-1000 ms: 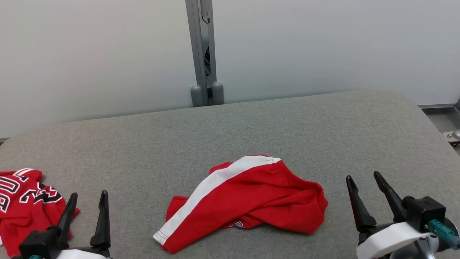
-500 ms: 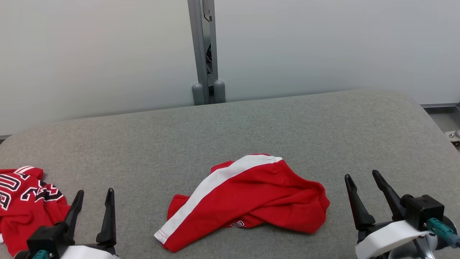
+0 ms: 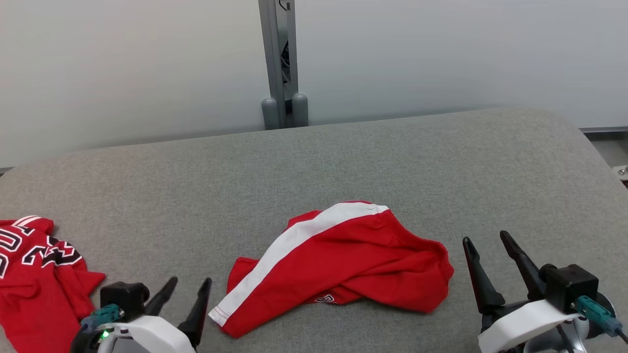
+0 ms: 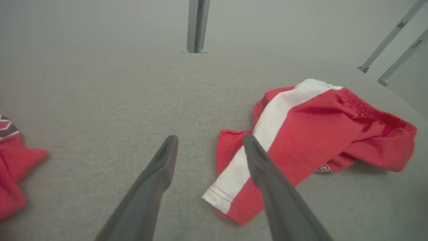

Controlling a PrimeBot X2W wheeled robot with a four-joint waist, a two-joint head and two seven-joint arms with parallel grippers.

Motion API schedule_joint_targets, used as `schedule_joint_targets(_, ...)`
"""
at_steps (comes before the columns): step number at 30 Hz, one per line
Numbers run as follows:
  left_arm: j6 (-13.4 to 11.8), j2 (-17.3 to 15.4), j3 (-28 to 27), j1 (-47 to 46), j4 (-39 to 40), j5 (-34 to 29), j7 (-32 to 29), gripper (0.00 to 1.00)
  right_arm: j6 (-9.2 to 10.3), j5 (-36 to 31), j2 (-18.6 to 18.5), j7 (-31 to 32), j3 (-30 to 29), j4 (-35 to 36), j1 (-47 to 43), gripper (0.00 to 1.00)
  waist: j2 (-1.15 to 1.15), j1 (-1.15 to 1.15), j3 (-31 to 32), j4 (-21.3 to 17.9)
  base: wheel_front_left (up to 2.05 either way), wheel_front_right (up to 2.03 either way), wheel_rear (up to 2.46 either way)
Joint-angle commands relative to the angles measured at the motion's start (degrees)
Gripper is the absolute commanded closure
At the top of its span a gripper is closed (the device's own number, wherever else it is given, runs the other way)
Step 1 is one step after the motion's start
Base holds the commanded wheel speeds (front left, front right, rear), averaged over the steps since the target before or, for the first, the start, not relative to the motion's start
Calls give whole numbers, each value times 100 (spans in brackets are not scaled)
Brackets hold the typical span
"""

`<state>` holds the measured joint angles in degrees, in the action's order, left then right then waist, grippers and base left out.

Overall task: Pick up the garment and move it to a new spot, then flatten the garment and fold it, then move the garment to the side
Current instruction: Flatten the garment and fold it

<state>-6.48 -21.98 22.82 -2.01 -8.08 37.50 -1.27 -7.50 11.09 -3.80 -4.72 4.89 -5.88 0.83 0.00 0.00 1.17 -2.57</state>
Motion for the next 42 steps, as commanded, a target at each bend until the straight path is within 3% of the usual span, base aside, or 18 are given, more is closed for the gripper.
schedule_joint_targets(1, 70, 24, 44, -82, -67, 59, -74, 0, 2, 54, -29, -45, 13, 4, 54, 0, 0, 0, -39, -29, 0, 0, 0)
schedule_joint_targets(8, 513, 232, 302, -142, -802, 406, -402, 0, 2, 102, -49, -82, 96, -68, 121, 0, 0, 0, -234, -120, 0, 0, 0)
schedule_joint_targets(17, 775, 461, 433, -420, -1701, 477, -301, 0, 2, 150, -112, -123, 152, -131, 235, 0, 0, 0, -395, -200, 0, 0, 0)
schedule_joint_targets(18, 788, 468, 435, -460, -1749, 450, -231, 18, 2, 155, -121, -126, 141, -136, 236, 0, 0, 0, -400, -201, 0, 0, 0)
schedule_joint_targets(20, 828, 488, 442, -496, -1827, 414, -131, 100, 2, 164, -136, -131, 108, -139, 257, 0, 0, 0, -402, -192, 0, 0, 0)
schedule_joint_targets(28, 925, 514, 520, -599, -2013, 366, 5, 100, 2, 283, -222, -210, -150, -283, 473, 0, 0, 0, -361, -89, 0, 0, 0)
schedule_joint_targets(33, 889, 506, 549, -672, -1928, 315, 50, 100, 1, 560, -498, -244, -245, -687, 969, 0, 0, 0, -379, -10, 0, 0, 0)
schedule_joint_targets(37, 860, 513, 611, -761, -1839, 263, 15, 100, 1, 1048, -850, -105, 186, -1199, 1492, 0, 0, 0, -476, 117, 0, 0, 0)
schedule_joint_targets(42, 885, 566, 708, -948, -1745, 194, -19, 100, 1, 1864, -1371, 10, 1209, -1814, 2167, 0, 0, 0, -676, 328, 0, 0, 0)
